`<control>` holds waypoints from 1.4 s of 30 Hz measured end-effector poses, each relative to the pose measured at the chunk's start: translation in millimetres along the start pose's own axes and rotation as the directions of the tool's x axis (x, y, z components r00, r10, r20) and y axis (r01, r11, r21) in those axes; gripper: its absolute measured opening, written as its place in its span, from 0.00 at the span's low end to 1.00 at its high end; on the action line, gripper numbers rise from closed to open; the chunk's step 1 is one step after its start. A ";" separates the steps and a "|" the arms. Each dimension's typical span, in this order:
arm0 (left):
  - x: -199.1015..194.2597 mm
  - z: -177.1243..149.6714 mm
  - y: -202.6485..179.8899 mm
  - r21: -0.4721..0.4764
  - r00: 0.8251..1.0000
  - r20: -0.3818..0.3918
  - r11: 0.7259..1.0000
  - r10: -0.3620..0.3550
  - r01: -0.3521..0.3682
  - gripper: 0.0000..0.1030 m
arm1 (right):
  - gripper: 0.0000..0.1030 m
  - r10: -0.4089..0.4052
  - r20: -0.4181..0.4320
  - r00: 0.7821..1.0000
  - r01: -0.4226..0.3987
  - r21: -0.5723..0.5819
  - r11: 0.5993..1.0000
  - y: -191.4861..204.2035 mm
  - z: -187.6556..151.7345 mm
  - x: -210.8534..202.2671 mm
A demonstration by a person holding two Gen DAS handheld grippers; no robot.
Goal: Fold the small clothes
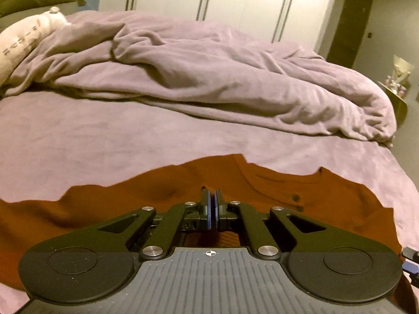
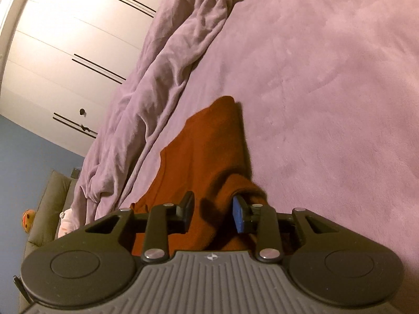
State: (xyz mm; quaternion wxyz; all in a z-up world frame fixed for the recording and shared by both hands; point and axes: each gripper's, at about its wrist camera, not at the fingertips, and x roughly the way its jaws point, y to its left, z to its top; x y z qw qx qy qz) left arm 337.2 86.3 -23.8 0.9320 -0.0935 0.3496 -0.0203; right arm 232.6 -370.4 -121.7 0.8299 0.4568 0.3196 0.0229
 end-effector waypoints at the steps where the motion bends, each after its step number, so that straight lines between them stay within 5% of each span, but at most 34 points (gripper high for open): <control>1: 2.9 -1.0 3.0 -0.003 1.000 -0.012 1.000 0.006 -0.006 0.04 | 0.29 -0.011 -0.005 1.000 0.011 -0.021 1.000 2.9 -0.6 2.8; 6: 18.6 -15.3 14.9 -0.029 0.997 -0.076 0.999 0.025 -0.027 0.04 | 0.06 -0.128 0.018 0.992 0.129 -0.185 0.974 20.5 -4.1 14.2; 17: 24.2 -12.2 10.9 -0.017 1.000 -0.009 1.000 0.011 -0.012 0.03 | 0.05 -0.200 0.108 0.974 0.223 -0.292 0.930 23.3 -10.4 13.8; 20: 30.2 -15.7 16.7 -0.023 0.997 -0.070 1.000 0.018 -0.019 0.04 | 0.06 -0.228 0.091 0.969 0.245 -0.386 0.889 32.2 -17.3 15.6; 22: 29.2 -21.9 23.7 -0.047 0.992 -0.123 0.999 0.002 -0.008 0.10 | 0.08 -0.238 0.082 0.968 0.250 -0.421 0.872 39.2 -20.0 9.8; 26: 10.0 -38.9 30.4 -0.050 0.991 -0.129 0.999 -0.015 0.009 0.40 | 0.14 -0.258 0.111 0.960 0.279 -0.483 0.830 55.0 -30.8 -2.7; 31: 0.1 -50.8 32.7 -0.051 0.987 -0.154 0.998 -0.042 0.034 0.47 | 0.14 -0.242 0.197 0.950 0.312 -0.590 0.744 78.8 -53.7 -4.2; 34: -6.3 -56.1 48.8 -0.099 0.989 -0.150 0.995 -0.018 0.003 0.49 | 0.17 -0.255 0.144 0.956 0.287 -0.628 0.724 83.1 -60.3 13.3; 36: -21.9 -62.3 72.3 -0.183 0.992 -0.126 0.983 -0.032 0.008 0.67 | 0.23 -0.297 0.066 0.953 0.270 -0.632 0.726 78.5 -64.1 28.0; 40: -66.6 -76.3 135.5 -0.297 0.997 -0.044 0.952 0.065 -0.075 0.78 | 0.27 -0.281 0.066 0.958 0.260 -0.621 0.740 76.6 -70.1 20.0; 42: -84.8 -83.2 178.0 -0.391 0.989 -0.019 0.910 0.144 -0.139 0.80 | 0.36 -0.277 0.058 0.959 0.252 -0.619 0.744 76.6 -76.3 15.0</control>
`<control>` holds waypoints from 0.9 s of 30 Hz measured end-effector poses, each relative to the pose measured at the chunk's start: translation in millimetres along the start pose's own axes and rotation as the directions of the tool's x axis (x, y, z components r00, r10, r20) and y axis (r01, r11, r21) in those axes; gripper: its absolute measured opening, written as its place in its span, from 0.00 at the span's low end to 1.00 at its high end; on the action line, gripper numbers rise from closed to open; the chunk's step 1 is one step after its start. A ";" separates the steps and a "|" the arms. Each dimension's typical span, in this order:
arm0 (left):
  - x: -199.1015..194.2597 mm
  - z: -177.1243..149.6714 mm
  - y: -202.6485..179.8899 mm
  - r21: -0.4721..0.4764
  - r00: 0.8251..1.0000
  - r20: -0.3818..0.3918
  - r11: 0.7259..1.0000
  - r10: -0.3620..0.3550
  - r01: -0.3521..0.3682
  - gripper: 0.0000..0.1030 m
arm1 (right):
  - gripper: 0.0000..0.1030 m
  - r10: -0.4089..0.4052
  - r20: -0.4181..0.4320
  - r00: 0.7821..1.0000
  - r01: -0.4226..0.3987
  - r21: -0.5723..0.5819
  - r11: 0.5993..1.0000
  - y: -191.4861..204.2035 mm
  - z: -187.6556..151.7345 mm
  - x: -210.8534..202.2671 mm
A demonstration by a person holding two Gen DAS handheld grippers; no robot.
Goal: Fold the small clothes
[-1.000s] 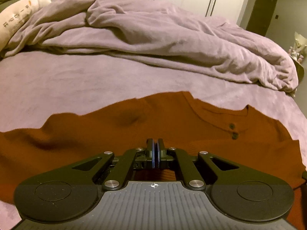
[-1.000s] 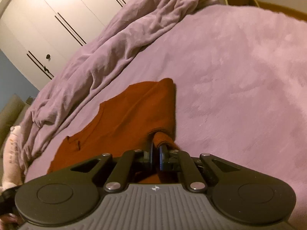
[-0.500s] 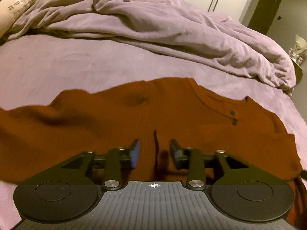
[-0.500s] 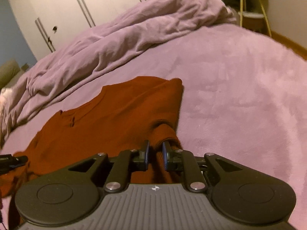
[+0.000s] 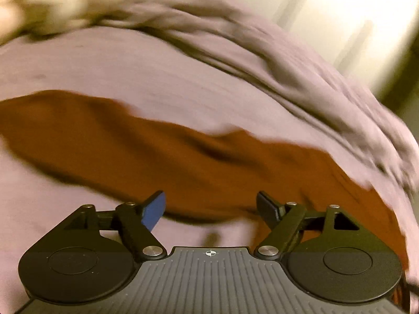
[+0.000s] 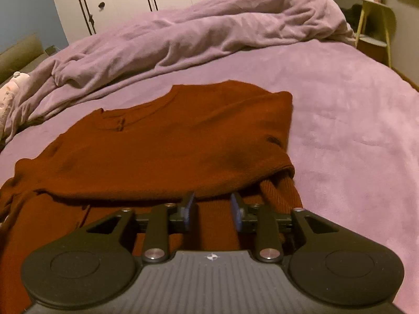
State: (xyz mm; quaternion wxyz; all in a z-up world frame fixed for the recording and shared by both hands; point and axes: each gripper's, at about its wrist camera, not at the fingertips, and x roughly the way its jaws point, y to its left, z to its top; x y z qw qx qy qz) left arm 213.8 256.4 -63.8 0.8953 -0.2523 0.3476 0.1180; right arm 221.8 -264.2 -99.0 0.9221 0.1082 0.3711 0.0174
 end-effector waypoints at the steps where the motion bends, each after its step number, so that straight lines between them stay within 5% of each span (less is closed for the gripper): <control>1: -2.9 5.0 22.6 -0.064 0.999 0.007 0.997 0.039 -0.039 0.80 | 0.36 0.003 -0.002 1.000 -0.003 -0.004 1.000 3.1 -3.5 -2.6; 6: -11.8 19.3 123.9 -0.353 0.984 0.035 0.924 0.173 -0.150 0.66 | 0.42 0.010 -0.006 1.000 -0.011 -0.022 1.000 16.1 -16.5 -15.5; 9: -10.0 24.7 162.4 -0.466 0.988 0.091 0.882 0.129 -0.072 0.56 | 0.44 0.005 -0.014 1.000 -0.005 -0.028 1.000 23.2 -19.4 -17.1; 13: 0.9 31.7 195.6 -0.621 0.983 0.150 0.784 0.107 0.009 0.42 | 0.45 -0.013 -0.024 1.000 0.012 -0.052 0.999 33.2 -18.9 -17.0; 15: 5.4 35.8 202.5 -0.655 0.981 0.150 0.756 0.122 0.007 0.23 | 0.46 -0.010 -0.026 1.000 0.009 -0.043 0.999 35.3 -18.2 -18.8; 17: 6.6 40.6 204.1 -0.627 0.980 0.138 0.779 0.147 -0.029 0.09 | 0.47 -0.006 -0.024 1.000 0.005 -0.035 0.999 35.7 -17.7 -20.5; 21: -4.6 55.8 180.5 -0.478 0.974 0.166 0.877 0.157 -0.060 0.08 | 0.49 -0.009 -0.012 1.000 0.009 -0.040 0.999 34.2 -20.4 -25.2; 24: -20.2 66.9 131.9 -0.330 0.975 0.206 0.944 0.080 -0.007 0.08 | 0.49 -0.006 -0.007 1.000 0.006 -0.030 1.000 31.1 -22.4 -28.6; 27: -31.0 74.5 58.7 -0.171 0.974 0.215 0.980 -0.067 0.105 0.08 | 0.49 0.003 0.005 1.000 -0.003 -0.023 1.000 27.1 -24.1 -35.3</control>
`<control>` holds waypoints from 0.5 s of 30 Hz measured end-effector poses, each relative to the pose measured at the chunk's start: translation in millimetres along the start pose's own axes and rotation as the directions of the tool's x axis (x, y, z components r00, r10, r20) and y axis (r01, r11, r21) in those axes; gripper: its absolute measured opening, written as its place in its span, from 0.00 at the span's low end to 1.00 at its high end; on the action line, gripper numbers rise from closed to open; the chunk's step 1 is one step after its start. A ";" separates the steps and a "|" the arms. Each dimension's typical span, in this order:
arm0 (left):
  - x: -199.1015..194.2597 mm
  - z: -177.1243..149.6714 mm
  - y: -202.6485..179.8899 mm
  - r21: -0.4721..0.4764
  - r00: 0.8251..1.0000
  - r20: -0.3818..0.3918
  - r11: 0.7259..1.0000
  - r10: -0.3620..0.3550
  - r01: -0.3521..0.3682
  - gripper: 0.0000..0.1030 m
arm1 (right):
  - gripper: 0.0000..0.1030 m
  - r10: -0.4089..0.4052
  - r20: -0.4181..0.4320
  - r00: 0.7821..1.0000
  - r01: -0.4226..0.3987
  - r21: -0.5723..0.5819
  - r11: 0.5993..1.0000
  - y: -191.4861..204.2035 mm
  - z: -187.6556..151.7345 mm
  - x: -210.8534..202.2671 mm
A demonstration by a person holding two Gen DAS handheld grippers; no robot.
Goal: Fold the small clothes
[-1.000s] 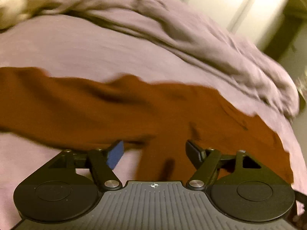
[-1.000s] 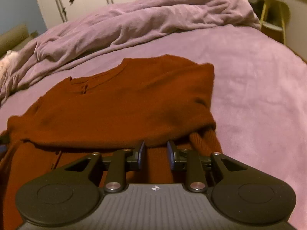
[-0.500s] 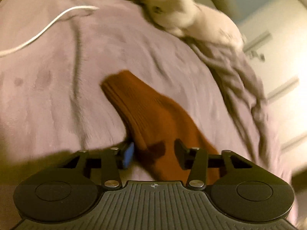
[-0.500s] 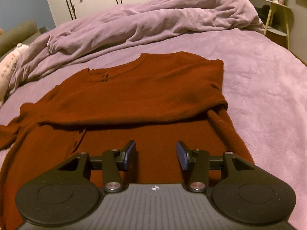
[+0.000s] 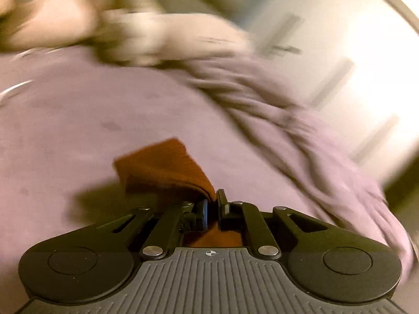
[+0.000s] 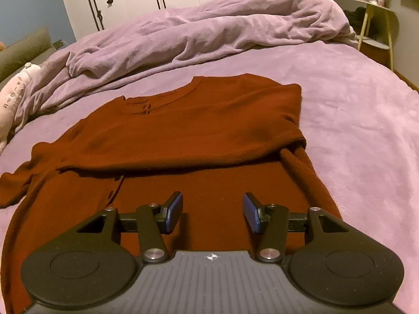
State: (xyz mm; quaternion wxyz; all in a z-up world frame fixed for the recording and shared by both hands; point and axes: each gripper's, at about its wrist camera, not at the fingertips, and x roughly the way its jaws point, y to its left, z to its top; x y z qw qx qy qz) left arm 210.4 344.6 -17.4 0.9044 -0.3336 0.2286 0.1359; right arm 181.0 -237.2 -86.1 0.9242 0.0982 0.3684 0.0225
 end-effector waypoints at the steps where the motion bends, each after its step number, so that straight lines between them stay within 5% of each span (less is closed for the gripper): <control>1: -2.1 -5.7 -27.4 0.048 0.999 -0.010 0.997 -0.054 0.054 0.08 | 0.49 0.004 0.007 1.000 -0.004 0.004 1.000 -1.2 -0.1 -2.6; 6: -0.1 -75.7 -161.9 0.266 0.947 -0.148 0.911 -0.284 0.315 0.15 | 0.49 0.040 0.022 0.999 -0.040 0.031 0.999 -3.3 1.1 -12.4; 7: 5.1 -93.6 -178.2 0.292 0.941 -0.185 0.898 -0.284 0.329 0.19 | 0.49 0.051 0.019 0.999 -0.052 0.032 0.998 -1.8 1.5 -13.1; 8: 12.1 -111.3 -191.4 0.321 0.938 -0.223 0.889 -0.265 0.328 0.39 | 0.49 0.064 0.015 0.998 -0.064 0.030 0.998 0.0 2.4 -12.9; 9: 17.8 -130.2 -200.7 0.347 0.935 -0.261 0.881 -0.238 0.321 0.44 | 0.49 0.078 0.012 0.997 -0.078 0.021 0.997 2.8 4.0 -12.9; 12: 22.0 -167.9 -199.0 0.388 0.925 -0.329 0.866 -0.191 0.317 0.46 | 0.49 0.128 0.006 0.992 -0.128 -0.015 0.992 12.9 9.5 -12.1; 15: 22.6 -183.2 -179.9 0.446 0.947 -0.312 0.868 -0.078 0.219 0.48 | 0.49 0.199 -0.015 0.980 -0.199 -0.038 0.979 25.3 18.1 -3.0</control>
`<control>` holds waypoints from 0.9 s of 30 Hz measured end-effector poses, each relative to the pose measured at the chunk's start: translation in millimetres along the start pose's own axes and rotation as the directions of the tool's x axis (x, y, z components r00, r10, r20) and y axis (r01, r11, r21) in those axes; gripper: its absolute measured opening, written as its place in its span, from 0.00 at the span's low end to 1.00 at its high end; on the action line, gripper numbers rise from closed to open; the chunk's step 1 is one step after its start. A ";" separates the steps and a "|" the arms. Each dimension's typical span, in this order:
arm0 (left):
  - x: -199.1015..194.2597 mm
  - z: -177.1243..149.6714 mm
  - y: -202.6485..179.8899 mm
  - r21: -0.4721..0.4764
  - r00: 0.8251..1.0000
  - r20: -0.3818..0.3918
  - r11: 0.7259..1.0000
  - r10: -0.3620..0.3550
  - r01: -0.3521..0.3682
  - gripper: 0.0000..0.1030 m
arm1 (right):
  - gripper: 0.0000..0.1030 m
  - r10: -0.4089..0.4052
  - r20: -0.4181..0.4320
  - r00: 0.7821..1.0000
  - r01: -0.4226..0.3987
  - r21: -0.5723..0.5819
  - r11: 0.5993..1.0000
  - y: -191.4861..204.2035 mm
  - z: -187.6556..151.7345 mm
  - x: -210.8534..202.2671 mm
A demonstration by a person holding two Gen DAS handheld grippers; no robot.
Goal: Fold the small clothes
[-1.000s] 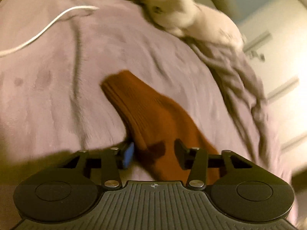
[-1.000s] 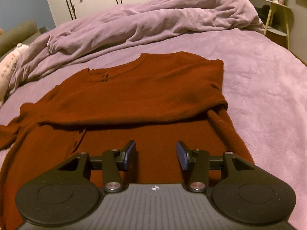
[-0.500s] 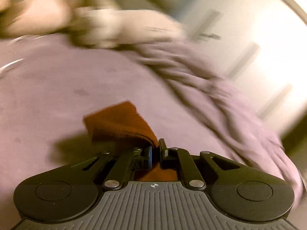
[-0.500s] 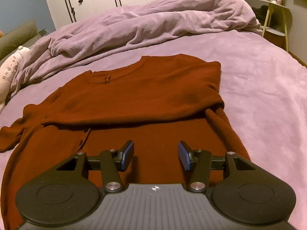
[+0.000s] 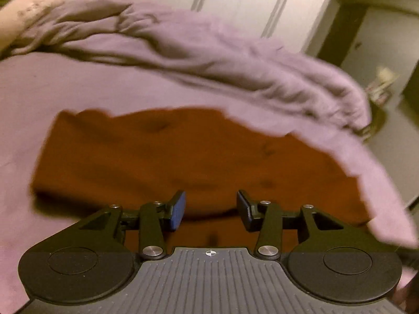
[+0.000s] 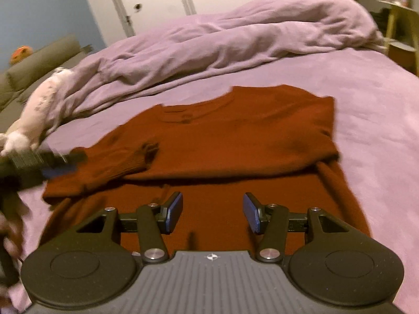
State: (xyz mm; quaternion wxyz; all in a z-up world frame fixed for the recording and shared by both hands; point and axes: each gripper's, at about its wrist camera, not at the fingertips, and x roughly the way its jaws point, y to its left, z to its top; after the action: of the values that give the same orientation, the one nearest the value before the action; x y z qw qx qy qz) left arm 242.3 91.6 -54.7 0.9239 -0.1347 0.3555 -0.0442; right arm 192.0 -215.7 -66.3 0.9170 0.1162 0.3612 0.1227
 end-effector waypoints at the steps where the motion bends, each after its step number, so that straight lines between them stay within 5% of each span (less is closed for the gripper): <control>1: -2.0 -6.8 5.3 0.004 0.999 -0.004 0.999 0.033 -0.033 0.48 | 0.49 0.028 -0.009 1.000 -0.028 -0.003 1.000 5.0 3.5 6.3; 5: -4.8 -20.2 32.7 -0.021 0.992 -0.032 0.992 0.126 -0.127 0.51 | 0.49 0.135 -0.047 0.990 -0.135 -0.002 0.991 30.3 22.5 40.6; 9: -14.2 -32.6 49.9 -0.020 0.990 -0.049 0.991 0.132 -0.133 0.51 | 0.49 0.159 -0.076 0.984 -0.159 0.003 0.987 55.4 42.8 81.8; 13: -16.1 -37.6 48.5 0.015 0.991 -0.041 0.992 0.126 -0.126 0.53 | 0.48 0.143 -0.176 0.974 -0.129 0.087 0.988 60.8 47.6 126.1; 16: -14.4 -40.0 47.6 0.021 0.992 -0.038 0.993 0.120 -0.120 0.57 | 0.46 0.125 -0.161 0.979 -0.114 0.074 0.991 70.1 50.9 135.0; 19: -12.6 -39.1 45.4 0.024 0.992 -0.040 0.992 0.122 -0.121 0.60 | 0.33 0.118 -0.180 0.977 -0.109 0.058 0.992 78.9 51.6 141.4; 21: -11.7 -38.4 44.3 0.024 0.991 -0.043 0.992 0.126 -0.125 0.61 | 0.07 0.126 -0.178 0.976 -0.120 0.049 0.992 77.9 50.3 142.2; 24: -11.9 -36.3 41.6 0.023 0.990 -0.049 0.991 0.133 -0.132 0.62 | 0.05 0.133 -0.147 0.980 -0.132 0.016 0.991 77.7 52.9 133.7; 27: -12.0 -31.8 40.1 0.012 0.988 -0.054 0.990 0.144 -0.144 0.64 | 0.04 0.089 -0.008 0.996 -0.089 -0.087 0.992 79.3 62.2 99.8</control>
State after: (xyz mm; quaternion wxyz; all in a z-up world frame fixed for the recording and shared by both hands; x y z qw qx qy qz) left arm 211.6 125.3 -80.8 0.9152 -0.1036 0.3891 0.0175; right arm 294.6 -117.8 -61.3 0.9142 0.0919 0.3517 0.1794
